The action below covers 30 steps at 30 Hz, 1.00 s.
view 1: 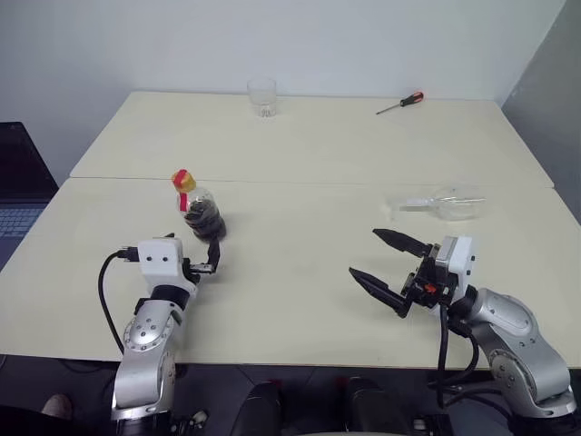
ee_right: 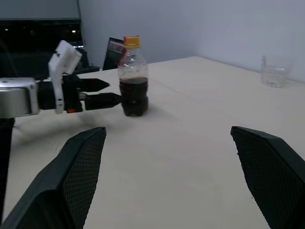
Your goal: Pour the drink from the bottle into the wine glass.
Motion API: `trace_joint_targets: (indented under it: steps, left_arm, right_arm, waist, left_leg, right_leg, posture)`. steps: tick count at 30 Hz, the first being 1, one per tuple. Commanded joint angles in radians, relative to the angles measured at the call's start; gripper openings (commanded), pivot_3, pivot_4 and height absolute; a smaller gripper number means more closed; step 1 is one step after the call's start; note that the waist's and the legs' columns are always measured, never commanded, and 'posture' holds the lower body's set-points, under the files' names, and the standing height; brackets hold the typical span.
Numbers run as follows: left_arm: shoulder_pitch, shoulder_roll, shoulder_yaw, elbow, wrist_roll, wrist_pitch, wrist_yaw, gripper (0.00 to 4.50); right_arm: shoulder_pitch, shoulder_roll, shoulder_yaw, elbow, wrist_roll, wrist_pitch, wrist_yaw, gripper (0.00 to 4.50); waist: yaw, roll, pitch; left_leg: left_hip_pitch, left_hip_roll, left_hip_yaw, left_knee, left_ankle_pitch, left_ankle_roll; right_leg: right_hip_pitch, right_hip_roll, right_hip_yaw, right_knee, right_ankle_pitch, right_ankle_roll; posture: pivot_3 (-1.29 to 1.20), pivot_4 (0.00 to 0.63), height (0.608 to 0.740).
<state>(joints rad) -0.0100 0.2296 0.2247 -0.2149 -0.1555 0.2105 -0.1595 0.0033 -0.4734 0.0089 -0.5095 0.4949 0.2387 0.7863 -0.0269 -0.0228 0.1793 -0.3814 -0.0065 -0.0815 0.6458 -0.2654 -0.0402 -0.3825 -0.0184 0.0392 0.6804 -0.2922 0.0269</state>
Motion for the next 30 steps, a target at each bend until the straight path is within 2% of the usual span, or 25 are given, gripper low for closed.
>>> trace_joint_targets:
  steps: [1,12,20,30]
  left_arm:
    - [-0.041,-0.013,-0.003,0.022,-0.002,-0.048,0.009,4.50]
    - [-0.214,-0.007,-0.020,0.234,0.034,-0.142,0.018,4.50]
    - [-0.328,-0.010,-0.035,0.396,0.042,-0.222,0.016,4.50]
    - [-0.379,-0.007,-0.029,0.490,0.047,-0.285,0.023,4.50]
  right_arm:
    - [-0.046,-0.002,0.017,0.003,0.017,-0.010,0.026,4.48]
    - [-0.191,0.052,0.046,0.116,0.001,0.026,-0.010,4.48]
    - [-0.286,0.137,0.127,0.182,-0.034,0.019,-0.021,4.48]
    - [-0.355,0.190,0.161,0.254,-0.070,0.001,-0.018,4.48]
  waist:
    - [0.001,0.000,0.000]
    - [0.001,0.000,0.000]
    - [0.000,0.000,0.000]
    - [0.000,0.000,0.000]
  left_leg:
    - [0.000,0.000,0.000,0.000,0.000,0.000]
    - [0.000,-0.001,-0.001,0.000,0.000,0.000]
    - [0.000,0.000,-0.001,0.000,0.000,0.000]
    - [-0.001,-0.001,-0.001,0.001,0.000,0.000]
  right_leg:
    - [0.000,0.000,0.000,0.000,0.000,0.000]
    - [0.000,0.000,0.000,0.000,0.001,0.001]
    - [-0.002,-0.001,0.001,0.001,0.001,0.001]
    - [-0.002,-0.001,0.001,0.001,0.001,0.001]
  posture:
    - [0.00,0.150,0.740]
    - [0.00,0.150,0.740]
    - [0.00,0.150,0.740]
    - [0.00,0.150,0.740]
